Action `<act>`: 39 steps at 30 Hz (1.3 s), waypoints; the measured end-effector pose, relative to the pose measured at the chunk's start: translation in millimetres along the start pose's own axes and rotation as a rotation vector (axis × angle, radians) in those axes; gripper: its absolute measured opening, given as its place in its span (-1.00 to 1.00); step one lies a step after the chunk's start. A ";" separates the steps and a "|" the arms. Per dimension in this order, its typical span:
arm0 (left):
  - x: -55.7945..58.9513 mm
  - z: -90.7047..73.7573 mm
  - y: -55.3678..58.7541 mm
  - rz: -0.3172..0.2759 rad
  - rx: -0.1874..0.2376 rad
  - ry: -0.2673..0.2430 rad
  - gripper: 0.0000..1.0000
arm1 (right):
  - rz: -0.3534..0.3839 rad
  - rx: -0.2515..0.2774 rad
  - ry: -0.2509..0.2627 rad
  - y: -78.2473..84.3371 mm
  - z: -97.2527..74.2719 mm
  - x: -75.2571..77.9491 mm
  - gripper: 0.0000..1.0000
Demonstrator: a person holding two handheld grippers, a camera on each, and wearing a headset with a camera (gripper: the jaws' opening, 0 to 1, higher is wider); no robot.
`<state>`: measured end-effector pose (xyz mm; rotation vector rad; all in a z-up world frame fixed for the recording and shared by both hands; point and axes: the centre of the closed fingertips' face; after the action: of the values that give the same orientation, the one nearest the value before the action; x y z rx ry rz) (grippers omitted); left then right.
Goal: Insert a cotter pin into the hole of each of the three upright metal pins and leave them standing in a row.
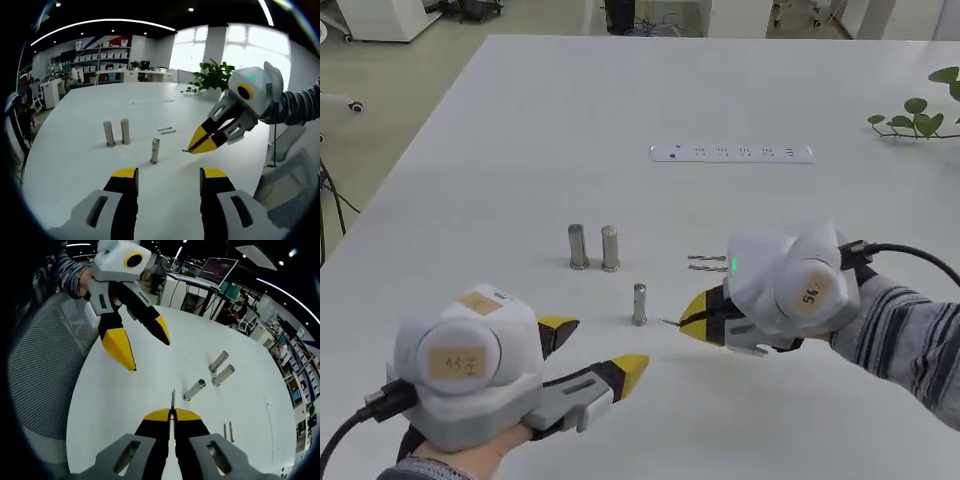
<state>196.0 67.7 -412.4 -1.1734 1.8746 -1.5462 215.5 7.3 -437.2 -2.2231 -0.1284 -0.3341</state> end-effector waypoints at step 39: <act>48.4 -7.6 2.8 -0.221 0.033 0.125 -1.00 | -0.160 0.098 -0.076 -43.5 -7.6 -48.1 -1.00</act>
<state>162.9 32.3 -404.4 -1.3346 1.8393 -1.7999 159.0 29.6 -413.5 -2.1337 -0.3571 -0.3234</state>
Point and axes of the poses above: the centre of the closed fingertips' face, and the gripper's own axes: z roughly forward along the fingers, x roughly to its right, y roughly out of its underside, and after that the axes turned 12 degrees about x, right-handed
